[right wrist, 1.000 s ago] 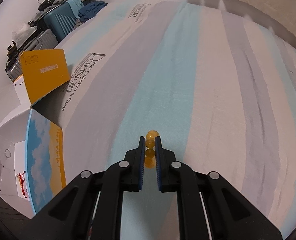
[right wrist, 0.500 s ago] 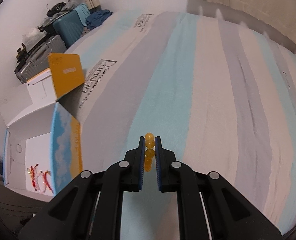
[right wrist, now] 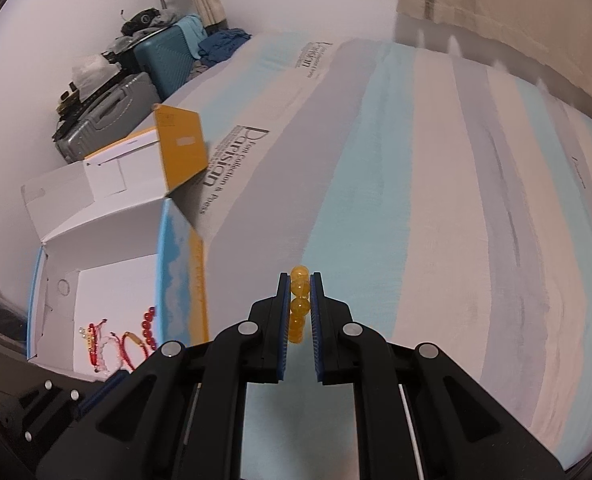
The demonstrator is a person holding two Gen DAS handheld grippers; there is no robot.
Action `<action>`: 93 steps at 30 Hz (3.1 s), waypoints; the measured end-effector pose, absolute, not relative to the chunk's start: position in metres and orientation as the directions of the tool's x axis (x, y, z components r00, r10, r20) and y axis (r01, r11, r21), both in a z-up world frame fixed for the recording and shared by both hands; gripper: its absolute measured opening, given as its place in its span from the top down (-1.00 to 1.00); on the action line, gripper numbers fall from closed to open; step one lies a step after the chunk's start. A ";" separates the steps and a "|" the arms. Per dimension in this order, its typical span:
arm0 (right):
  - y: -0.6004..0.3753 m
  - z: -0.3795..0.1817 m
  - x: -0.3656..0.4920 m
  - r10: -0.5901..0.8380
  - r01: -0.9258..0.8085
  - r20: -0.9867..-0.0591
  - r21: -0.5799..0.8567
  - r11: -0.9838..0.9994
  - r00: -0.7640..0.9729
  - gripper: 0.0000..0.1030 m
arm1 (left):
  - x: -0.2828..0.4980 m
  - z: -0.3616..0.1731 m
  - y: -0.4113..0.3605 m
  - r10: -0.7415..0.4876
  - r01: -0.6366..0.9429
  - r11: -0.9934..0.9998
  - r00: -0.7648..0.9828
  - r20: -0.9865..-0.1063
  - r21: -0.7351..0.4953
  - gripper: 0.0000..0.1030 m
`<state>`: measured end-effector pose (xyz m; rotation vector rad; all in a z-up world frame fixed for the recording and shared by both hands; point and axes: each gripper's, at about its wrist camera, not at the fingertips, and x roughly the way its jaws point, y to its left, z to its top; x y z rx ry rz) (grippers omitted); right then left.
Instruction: Organize jewelry
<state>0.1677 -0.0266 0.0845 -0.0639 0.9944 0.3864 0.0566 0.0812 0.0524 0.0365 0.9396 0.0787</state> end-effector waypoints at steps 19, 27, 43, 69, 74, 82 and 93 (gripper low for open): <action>0.075 0.110 0.130 0.383 -0.487 -0.798 0.130 0.864 0.466 0.83 | 0.025 0.085 0.184 0.164 -0.196 0.979 0.611 -0.775 0.053 0.83; 0.136 0.101 0.115 0.399 -0.561 -0.814 0.111 0.821 0.423 0.83 | 0.005 0.077 0.237 0.206 -0.283 0.958 0.585 -0.785 0.040 0.83; 0.193 0.048 0.104 0.386 -0.605 -0.860 0.118 0.788 0.335 0.83 | -0.005 0.031 0.299 0.227 -0.355 0.934 0.494 -0.839 0.044 0.83; 0.196 -0.004 0.108 0.338 -0.591 -0.899 0.117 0.798 0.278 0.35 | -0.006 -0.003 0.325 0.231 -0.422 0.907 0.461 -0.857 0.018 -0.14; 0.186 0.009 0.101 0.371 -0.584 -0.875 0.131 0.801 0.312 -0.20 | -0.017 0.008 0.324 0.243 -0.432 0.902 0.492 -0.836 0.008 -0.50; 0.157 0.045 0.074 0.424 -0.568 -0.801 0.131 0.813 0.423 -0.80 | -0.045 0.039 0.313 0.273 -0.447 0.895 0.561 -0.781 -0.009 -0.88; 0.110 0.067 0.023 0.430 -0.542 -0.723 0.091 0.835 0.541 -0.85 | -0.085 0.050 0.289 0.290 -0.444 0.896 0.600 -0.746 -0.008 -0.88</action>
